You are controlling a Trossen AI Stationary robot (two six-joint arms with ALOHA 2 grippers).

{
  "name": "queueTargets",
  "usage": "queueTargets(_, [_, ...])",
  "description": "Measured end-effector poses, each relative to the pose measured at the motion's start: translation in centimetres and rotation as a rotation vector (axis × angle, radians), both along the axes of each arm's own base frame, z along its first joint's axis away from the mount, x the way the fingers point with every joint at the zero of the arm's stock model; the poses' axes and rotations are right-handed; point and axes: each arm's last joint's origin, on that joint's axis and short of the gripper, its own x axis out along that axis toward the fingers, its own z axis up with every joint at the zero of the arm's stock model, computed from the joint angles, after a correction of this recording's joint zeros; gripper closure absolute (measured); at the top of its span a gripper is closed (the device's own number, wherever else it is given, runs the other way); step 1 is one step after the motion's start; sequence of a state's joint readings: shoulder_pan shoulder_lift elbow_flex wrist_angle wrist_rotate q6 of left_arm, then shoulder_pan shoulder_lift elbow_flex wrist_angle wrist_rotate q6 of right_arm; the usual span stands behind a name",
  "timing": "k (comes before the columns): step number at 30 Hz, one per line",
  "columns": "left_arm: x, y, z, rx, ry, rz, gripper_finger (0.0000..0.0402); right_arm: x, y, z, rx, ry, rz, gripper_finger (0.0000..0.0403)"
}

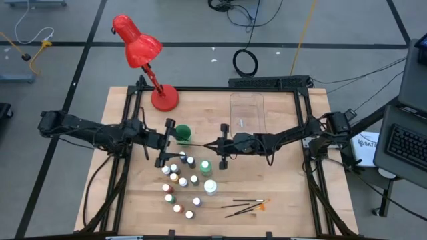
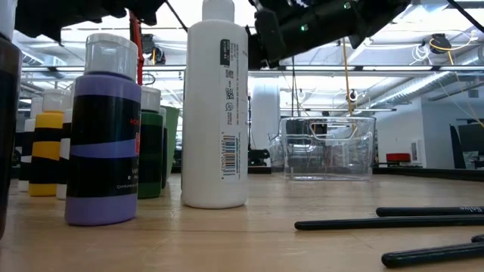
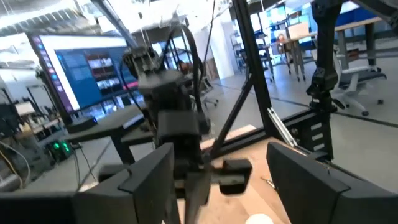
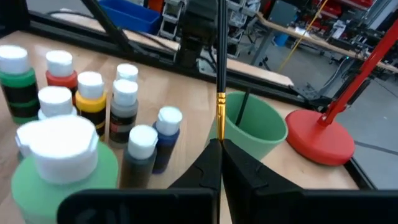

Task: Pick & Place Paint Supplies
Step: Put the gold paintbrush into the green cup

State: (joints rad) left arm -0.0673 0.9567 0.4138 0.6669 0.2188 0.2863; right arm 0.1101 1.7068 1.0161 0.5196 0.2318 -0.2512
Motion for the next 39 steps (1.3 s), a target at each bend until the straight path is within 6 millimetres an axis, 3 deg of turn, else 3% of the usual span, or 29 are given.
queueTargets(7, [0.6,0.0,0.1,0.017,-0.017,0.003,0.0184,-0.3,0.2,0.6,-0.007,-0.01,0.007,0.0403])
queueTargets(20, [0.6,0.0,0.2,-0.061,-0.007,0.011,0.0392,-0.5,0.2,0.9,-0.017,-0.004,0.014,0.0403])
queueTargets(33, [0.5,0.2,0.0,-0.045,0.02,0.062,0.04,-0.7,0.4,0.4,-0.006,0.048,0.002,0.0395])
queueTargets(39, [-0.4,0.2,1.0,-0.065,-0.019,0.084,0.0401,-1.1,0.9,1.0,-0.057,0.03,-0.135,0.0372])
